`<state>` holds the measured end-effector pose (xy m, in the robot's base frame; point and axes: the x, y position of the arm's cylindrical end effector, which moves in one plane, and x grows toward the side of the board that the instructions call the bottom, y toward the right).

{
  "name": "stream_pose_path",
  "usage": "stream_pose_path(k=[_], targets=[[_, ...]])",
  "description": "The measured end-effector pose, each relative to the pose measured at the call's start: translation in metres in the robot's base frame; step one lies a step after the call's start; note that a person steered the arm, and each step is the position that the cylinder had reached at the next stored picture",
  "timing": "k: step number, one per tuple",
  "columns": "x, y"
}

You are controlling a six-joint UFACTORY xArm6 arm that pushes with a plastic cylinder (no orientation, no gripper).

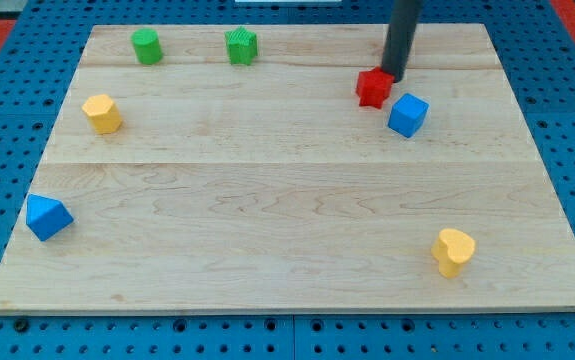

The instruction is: Move the red star into the yellow heart

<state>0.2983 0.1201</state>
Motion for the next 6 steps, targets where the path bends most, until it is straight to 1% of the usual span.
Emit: stream_pose_path(k=[3, 4, 5, 6], targets=[[0.028, -0.078], [0.048, -0.075], [0.064, -0.051], [0.067, -0.050]])
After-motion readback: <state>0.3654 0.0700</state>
